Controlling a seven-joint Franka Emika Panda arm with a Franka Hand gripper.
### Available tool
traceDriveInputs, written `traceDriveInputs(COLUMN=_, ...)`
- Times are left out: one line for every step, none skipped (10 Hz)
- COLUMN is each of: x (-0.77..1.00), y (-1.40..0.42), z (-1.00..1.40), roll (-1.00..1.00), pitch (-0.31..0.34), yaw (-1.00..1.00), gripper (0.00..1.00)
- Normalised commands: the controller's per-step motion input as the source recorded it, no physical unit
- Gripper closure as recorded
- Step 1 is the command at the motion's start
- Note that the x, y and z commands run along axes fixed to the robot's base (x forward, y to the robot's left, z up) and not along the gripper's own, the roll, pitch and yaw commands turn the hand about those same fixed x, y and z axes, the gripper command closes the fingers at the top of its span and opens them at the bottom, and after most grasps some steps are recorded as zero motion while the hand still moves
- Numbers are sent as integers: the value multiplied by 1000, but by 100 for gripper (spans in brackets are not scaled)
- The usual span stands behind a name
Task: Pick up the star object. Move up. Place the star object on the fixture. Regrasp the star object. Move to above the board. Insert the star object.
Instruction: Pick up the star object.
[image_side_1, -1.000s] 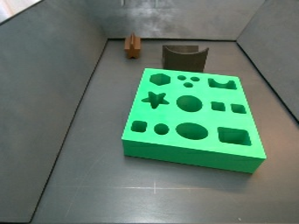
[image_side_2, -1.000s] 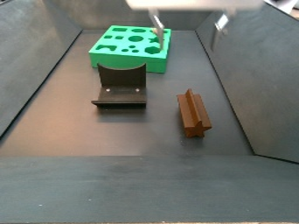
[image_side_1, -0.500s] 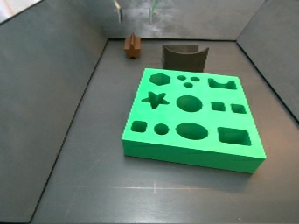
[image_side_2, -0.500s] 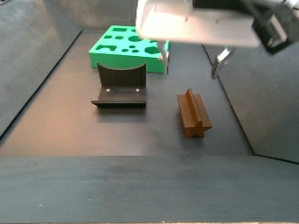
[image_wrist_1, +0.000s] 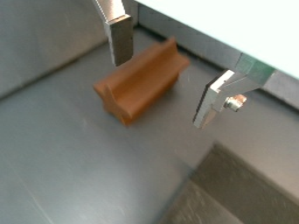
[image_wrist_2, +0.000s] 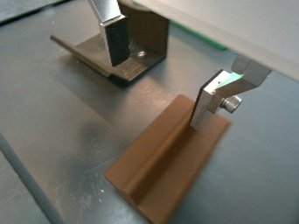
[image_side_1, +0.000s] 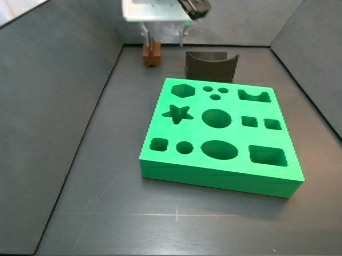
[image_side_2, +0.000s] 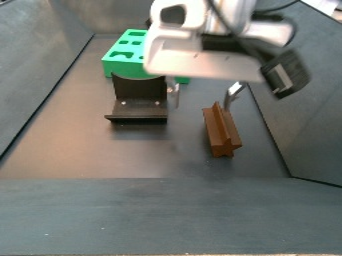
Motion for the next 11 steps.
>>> traceDriveInputs(x=411, y=0, z=-734, roll=0, pitch=0, yaw=100, gripper=0)
traceDriveInputs(x=306, y=0, z=-717, roll=13, pitch=0, yaw=103, gripper=0)
traceDriveInputs(x=0, y=0, z=-720, roll=56, pitch=-37, yaw=83, gripper=0)
traceDriveInputs(x=-60, y=0, z=-677, roll=123, pitch=0, yaw=66, gripper=0)
traceDriveInputs(x=-386, y=0, z=-566, roll=150, pitch=-74, yaw=66, gripper=0)
traceDriveInputs(x=-583, y=69, z=-566, roll=214, pitch=-153, yaw=269, gripper=0)
traceDriveInputs(x=-571, y=91, z=-609, roll=251, pitch=-171, yaw=474, gripper=0)
traceDriveInputs(x=-537, y=46, z=-566, roll=229, pitch=-151, yaw=443, gripper=0)
traceDriveInputs(x=-323, y=77, z=-231, roll=64, pitch=-50, yaw=200, gripper=0)
traceDriveInputs(x=0, y=0, z=0, roll=7, pitch=0, yaw=0, gripper=0)
traceDriveInputs(x=0, y=0, z=0, roll=0, pitch=0, yaw=0, gripper=0)
